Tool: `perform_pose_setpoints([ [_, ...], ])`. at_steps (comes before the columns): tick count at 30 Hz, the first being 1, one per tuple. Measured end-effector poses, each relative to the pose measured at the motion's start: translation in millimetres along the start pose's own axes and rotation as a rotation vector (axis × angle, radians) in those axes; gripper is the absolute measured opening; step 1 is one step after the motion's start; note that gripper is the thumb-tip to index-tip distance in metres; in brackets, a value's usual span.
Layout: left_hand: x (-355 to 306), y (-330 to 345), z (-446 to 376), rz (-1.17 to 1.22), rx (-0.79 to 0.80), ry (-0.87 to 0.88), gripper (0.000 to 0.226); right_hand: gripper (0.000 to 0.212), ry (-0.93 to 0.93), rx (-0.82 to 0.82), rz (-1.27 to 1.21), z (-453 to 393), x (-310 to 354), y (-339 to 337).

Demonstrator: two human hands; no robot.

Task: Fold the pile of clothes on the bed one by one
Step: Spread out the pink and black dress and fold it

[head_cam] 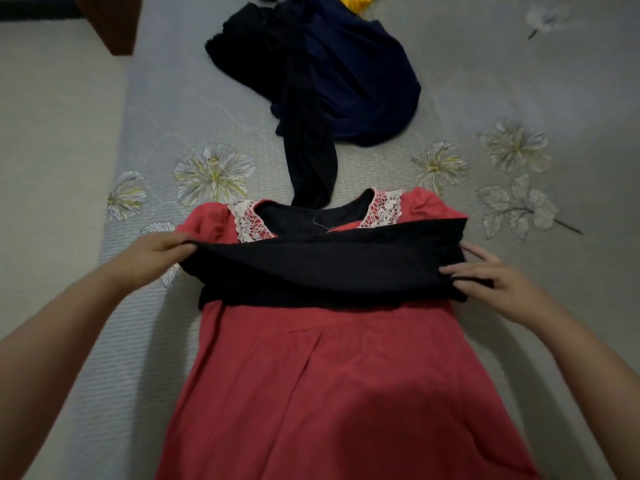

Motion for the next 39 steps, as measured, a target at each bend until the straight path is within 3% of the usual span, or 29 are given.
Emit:
perform_pose_setpoints([
  [2, 3.3, -10.4, -7.5, 0.050, -0.062, -0.093, 0.011, 0.030, 0.188, -0.052, -0.279, -9.4, 0.5, -9.9],
  [5, 0.8, -15.6, -25.3, -0.140, -0.079, -0.175, 0.028, 0.021, 0.425, 0.057, -0.494, -30.2, 0.0, -5.2],
  [7, 1.4, -7.2, -37.9, -0.453, -0.055, -0.204, 0.029, 0.013, 0.513, 0.105, -0.321, -44.0, -8.5, 5.7],
  [9, -7.3, 6.6, -43.6, -0.693, -0.152, -0.101, 0.032, 0.007, 0.441, -0.091, 0.037, -61.3, -18.5, 4.8],
  [11, -18.7, 23.4, -34.6, -0.664, -0.340, 0.037, 0.048, 0.034, 0.331, -0.274, 0.245, -69.2, -19.3, 6.6],
  [14, -24.5, 48.3, 4.3, -0.571, -0.535, 0.235, 0.044, 0.051, 0.277, -0.456, 0.230, -56.7, -23.3, 19.2],
  [17, -4.6, 67.3, 46.6, -0.530, -0.499, 0.190, 0.051, 0.062, 0.352, -0.489, 0.364, -33.4, -31.7, 42.0],
  [19, 7.6, 72.8, 59.8, -0.467, -0.462, 0.107, 0.050, 0.058, 0.387, -0.492, 0.395, -22.3, -32.5, 53.4],
  [23, 7.7, 71.9, 64.4, -0.355, -0.433, 0.166, 0.032, 0.046, 0.219, -0.596, 0.357, -22.3, -21.9, 49.7],
  [26, 15.7, 59.1, 68.1, -0.276, -0.460, 0.111, 0.035, 0.040, 0.145, -0.605, 0.440, -26.5, -24.3, 40.0],
  [32, 38.4, 73.0, 79.7, -0.386, -0.300, -0.112, 0.038, 0.035, 0.205, -0.393, 0.616, -28.5, -48.0, 52.8],
  [39, 33.4, 81.7, 122.6, -0.303, -0.322, -0.246, 0.062, 0.045, 0.315, -0.426, 0.244, 32.8, -55.5, 35.6],
])
Point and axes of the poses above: each hand's wrist, its own z-axis away from the middle knuckle, its own y-axis out of the palm, x = y × z, the point moved 4 cm from there along -z, towards the middle knuckle, and after that the axes turned 9 degrees about -x, right-handed, at the moved point
